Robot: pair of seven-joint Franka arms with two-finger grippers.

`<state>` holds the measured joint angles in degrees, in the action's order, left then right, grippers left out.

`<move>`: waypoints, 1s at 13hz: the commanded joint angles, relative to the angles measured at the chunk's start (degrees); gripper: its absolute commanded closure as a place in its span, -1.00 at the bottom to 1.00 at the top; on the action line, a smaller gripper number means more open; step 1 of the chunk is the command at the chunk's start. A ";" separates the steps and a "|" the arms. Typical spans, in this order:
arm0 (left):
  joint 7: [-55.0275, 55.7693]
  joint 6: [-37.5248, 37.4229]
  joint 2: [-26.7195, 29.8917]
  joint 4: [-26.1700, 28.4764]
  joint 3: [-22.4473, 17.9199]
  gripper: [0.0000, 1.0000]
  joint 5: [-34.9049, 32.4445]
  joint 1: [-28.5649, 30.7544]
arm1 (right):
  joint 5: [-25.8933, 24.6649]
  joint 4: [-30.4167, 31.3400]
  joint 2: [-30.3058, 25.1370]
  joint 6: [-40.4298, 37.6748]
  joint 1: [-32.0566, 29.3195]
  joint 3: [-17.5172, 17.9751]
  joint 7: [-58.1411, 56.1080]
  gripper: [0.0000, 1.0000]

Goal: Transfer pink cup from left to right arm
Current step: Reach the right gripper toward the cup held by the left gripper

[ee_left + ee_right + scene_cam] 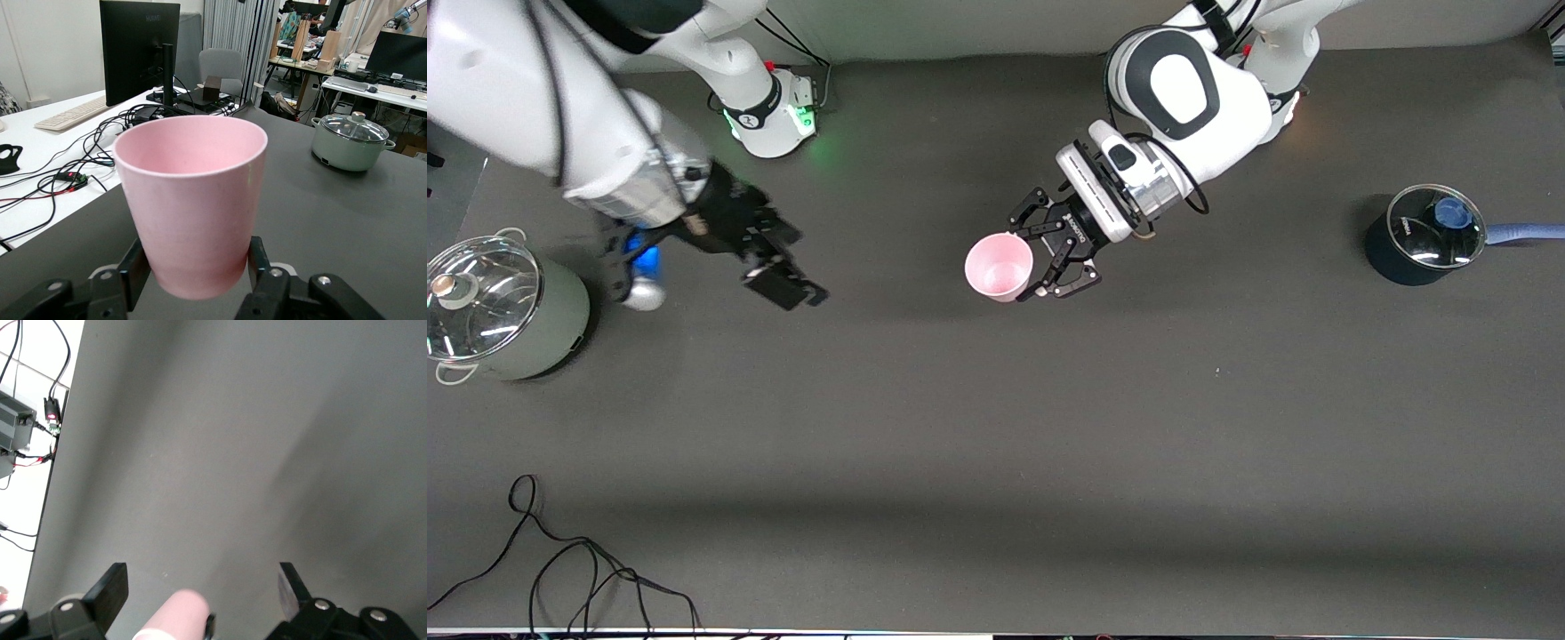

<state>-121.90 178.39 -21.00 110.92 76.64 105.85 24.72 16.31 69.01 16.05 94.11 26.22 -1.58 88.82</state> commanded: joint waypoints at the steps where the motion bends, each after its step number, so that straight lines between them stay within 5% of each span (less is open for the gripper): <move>1: 0.61 1.09 0.87 -1.05 -0.44 0.66 1.47 -0.99 | -0.13 -4.93 3.72 2.64 5.14 -0.62 12.30 -0.99; 8: 0.61 1.09 0.70 -1.49 -0.61 0.66 1.47 -0.99 | -0.84 -6.34 5.30 3.71 12.01 -0.53 28.06 -0.93; 13: 0.61 1.09 0.61 -1.49 -0.70 0.66 1.47 -0.99 | -1.19 -8.80 10.22 5.47 13.77 -0.62 28.61 -0.93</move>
<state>-121.63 178.52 -21.01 110.37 76.45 105.90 24.62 15.94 64.56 22.72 99.37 38.95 -1.65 115.25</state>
